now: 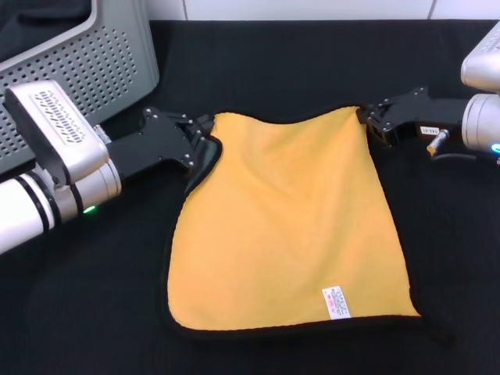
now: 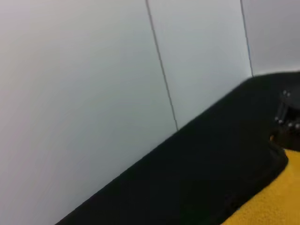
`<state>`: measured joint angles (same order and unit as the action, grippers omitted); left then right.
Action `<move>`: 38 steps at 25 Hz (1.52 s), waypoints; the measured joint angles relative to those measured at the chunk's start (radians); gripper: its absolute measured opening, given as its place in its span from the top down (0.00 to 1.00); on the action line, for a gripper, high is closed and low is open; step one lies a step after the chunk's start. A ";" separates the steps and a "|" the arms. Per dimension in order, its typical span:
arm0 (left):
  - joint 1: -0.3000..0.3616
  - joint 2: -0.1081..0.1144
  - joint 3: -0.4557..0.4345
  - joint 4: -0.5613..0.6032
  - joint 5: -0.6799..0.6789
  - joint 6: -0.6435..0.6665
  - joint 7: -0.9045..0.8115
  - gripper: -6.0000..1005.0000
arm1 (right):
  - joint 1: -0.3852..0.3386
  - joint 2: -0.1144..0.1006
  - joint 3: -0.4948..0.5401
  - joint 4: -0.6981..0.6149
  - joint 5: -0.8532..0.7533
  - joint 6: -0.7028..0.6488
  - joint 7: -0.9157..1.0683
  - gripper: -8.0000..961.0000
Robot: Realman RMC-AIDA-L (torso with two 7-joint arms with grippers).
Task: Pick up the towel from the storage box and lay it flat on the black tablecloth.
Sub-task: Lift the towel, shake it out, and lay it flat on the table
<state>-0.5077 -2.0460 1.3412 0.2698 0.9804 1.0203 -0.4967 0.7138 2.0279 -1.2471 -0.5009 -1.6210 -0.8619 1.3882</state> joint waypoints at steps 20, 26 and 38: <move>0.009 -0.008 -0.006 0.057 0.044 -0.034 0.323 0.99 | 0.005 0.000 0.000 0.015 0.001 0.023 0.001 0.97; 0.017 -0.032 -0.008 0.083 0.041 -0.096 0.494 0.99 | 0.011 0.000 0.000 0.025 0.001 0.026 0.002 0.96; 0.055 -0.047 -0.008 0.112 -0.050 -0.120 0.777 0.99 | 0.015 0.000 0.000 0.033 0.001 0.050 0.003 0.94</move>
<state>-0.4530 -2.0930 1.3330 0.3820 0.9303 0.9005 0.2801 0.7283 2.0279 -1.2470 -0.4675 -1.6199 -0.8119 1.3912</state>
